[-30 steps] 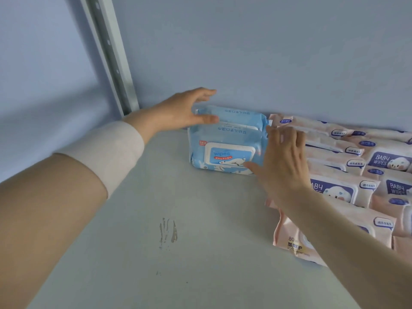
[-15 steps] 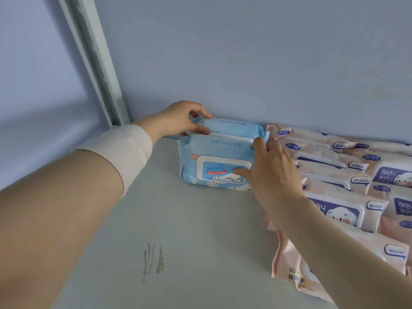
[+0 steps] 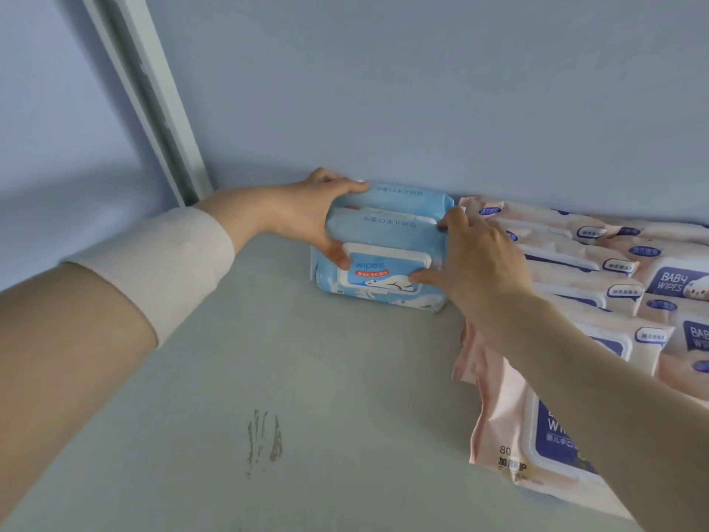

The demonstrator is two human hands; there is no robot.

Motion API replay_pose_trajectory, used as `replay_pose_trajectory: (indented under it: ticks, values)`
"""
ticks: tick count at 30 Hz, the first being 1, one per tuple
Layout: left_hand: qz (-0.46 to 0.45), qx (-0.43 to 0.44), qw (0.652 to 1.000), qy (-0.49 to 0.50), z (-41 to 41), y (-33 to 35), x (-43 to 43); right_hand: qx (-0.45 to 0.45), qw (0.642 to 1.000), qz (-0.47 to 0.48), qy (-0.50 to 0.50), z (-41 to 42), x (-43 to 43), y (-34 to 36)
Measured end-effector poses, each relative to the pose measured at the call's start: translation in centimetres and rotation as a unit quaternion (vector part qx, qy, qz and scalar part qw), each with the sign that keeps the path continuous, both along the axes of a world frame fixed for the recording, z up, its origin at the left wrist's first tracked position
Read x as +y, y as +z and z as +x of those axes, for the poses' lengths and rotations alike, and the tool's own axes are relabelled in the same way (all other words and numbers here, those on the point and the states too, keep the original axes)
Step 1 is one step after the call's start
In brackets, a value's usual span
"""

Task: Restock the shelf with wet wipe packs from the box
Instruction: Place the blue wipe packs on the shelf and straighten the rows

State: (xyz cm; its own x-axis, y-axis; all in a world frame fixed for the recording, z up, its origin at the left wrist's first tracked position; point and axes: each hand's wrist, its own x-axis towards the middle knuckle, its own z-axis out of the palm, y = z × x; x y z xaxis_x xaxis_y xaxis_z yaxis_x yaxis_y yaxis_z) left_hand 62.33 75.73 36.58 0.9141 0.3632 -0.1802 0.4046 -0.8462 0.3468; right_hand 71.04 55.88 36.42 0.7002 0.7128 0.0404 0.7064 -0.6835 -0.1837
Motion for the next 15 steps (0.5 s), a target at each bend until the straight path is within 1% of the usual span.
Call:
replay_pose_trajectory:
  ticks: [3, 7, 10, 13, 15]
  values:
    - [0.008, -0.053, 0.999, 0.002, -0.2, -0.5, 0.0, -0.023, 1.000, -0.017, -0.011, 0.3, 0.1, 0.3]
    - [0.017, -0.079, 0.997, -0.006, -0.4, -0.9, -0.4, -0.028, 0.999, -0.003, -0.019, 0.5, 0.3, -0.3]
    - [0.034, -0.068, 0.997, -0.012, -0.5, -0.8, -0.9, -0.049, 0.999, 0.009, -0.023, 0.2, -0.1, -1.5]
    - [0.069, -0.029, 0.997, -0.013, -0.7, -1.0, -1.3, -0.093, 0.995, -0.032, -0.014, -0.3, -0.2, -2.7]
    - [0.077, -0.035, 0.996, -0.007, -1.0, -1.2, -1.3, -0.120, 0.992, -0.048, -0.014, -0.4, 0.0, -3.4]
